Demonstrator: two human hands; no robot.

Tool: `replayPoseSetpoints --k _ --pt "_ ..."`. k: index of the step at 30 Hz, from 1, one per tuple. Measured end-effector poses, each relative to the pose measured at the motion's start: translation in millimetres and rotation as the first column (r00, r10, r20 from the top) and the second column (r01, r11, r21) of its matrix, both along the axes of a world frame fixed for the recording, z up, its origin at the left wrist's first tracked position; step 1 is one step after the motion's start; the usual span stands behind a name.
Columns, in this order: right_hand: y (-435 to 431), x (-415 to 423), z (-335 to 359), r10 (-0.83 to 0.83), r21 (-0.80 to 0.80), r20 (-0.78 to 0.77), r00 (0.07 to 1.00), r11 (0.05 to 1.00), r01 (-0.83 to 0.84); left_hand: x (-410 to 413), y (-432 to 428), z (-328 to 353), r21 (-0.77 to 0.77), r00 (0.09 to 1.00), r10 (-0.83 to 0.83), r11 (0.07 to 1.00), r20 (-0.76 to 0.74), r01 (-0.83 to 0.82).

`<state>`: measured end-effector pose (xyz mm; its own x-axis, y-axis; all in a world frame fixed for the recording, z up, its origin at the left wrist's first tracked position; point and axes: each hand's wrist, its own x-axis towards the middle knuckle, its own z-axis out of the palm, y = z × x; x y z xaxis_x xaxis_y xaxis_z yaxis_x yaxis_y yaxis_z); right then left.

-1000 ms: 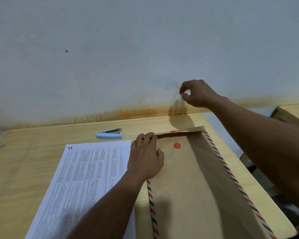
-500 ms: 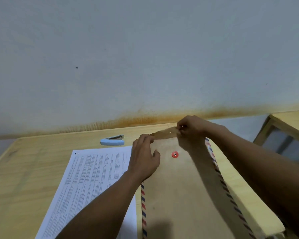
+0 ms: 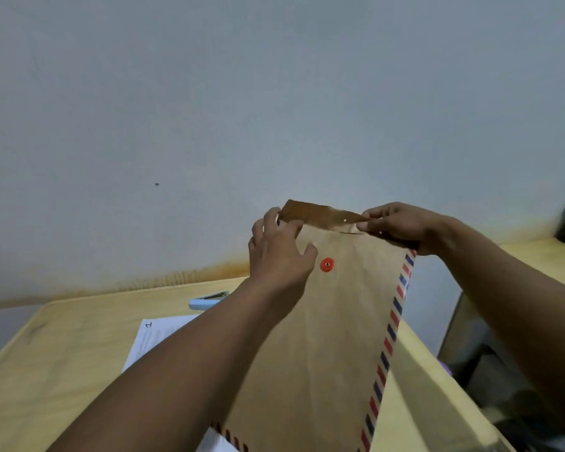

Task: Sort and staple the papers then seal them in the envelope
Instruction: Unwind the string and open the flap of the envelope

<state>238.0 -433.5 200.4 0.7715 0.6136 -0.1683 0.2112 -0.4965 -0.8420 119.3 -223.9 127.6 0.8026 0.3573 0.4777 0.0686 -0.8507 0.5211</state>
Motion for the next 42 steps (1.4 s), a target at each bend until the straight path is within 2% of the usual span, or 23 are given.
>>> replayPoseSetpoints --k 3,6,9,12,17,19,23,27,30,35,42 --pt "1 -8 -10 -0.052 0.203 -0.152 0.987 0.976 0.083 -4 -8 23 -0.013 0.998 0.054 0.998 -0.015 -0.054" --pt "15 -23 -35 -0.058 0.392 -0.316 0.947 0.901 0.186 -10 -9 32 -0.024 0.992 0.102 0.994 -0.073 -0.104" --pt "36 -46 -67 -0.062 0.458 -0.445 0.894 0.841 0.286 -23 -2 27 -0.040 0.974 0.159 0.985 -0.164 -0.167" --pt "58 -70 -83 -0.039 0.459 -0.531 0.846 0.827 0.326 -42 9 17 -0.074 0.953 0.175 0.977 -0.247 -0.199" --pt "95 -92 -53 -0.010 0.499 -0.469 0.883 0.822 0.274 -67 39 23 -0.286 0.957 0.172 0.929 -0.233 -0.236" --pt "112 -101 -53 0.000 0.484 -0.456 0.890 0.839 0.247 -78 52 26 -0.325 0.958 0.177 0.914 -0.223 -0.245" --pt "141 -131 -90 -0.037 0.353 -0.498 0.866 0.904 0.242 -110 72 13 -0.289 0.919 0.139 0.922 -0.370 -0.256" --pt "165 -162 -130 -0.011 0.257 -0.544 0.839 0.950 0.179 -144 84 -22 -0.284 0.833 0.095 0.914 -0.544 -0.290" --pt "180 -173 -145 -0.017 0.216 -0.505 0.863 0.966 0.146 -164 88 -46 -0.349 0.825 0.041 0.893 -0.564 -0.283" --pt "197 -187 -150 -0.005 0.145 -0.394 0.919 0.987 0.067 -187 103 -66 -0.253 0.779 0.096 0.915 -0.620 -0.314" --pt "216 -199 -165 0.024 0.199 -0.420 0.907 0.978 0.066 -217 127 -70 -0.311 0.838 0.099 0.900 -0.536 -0.305"
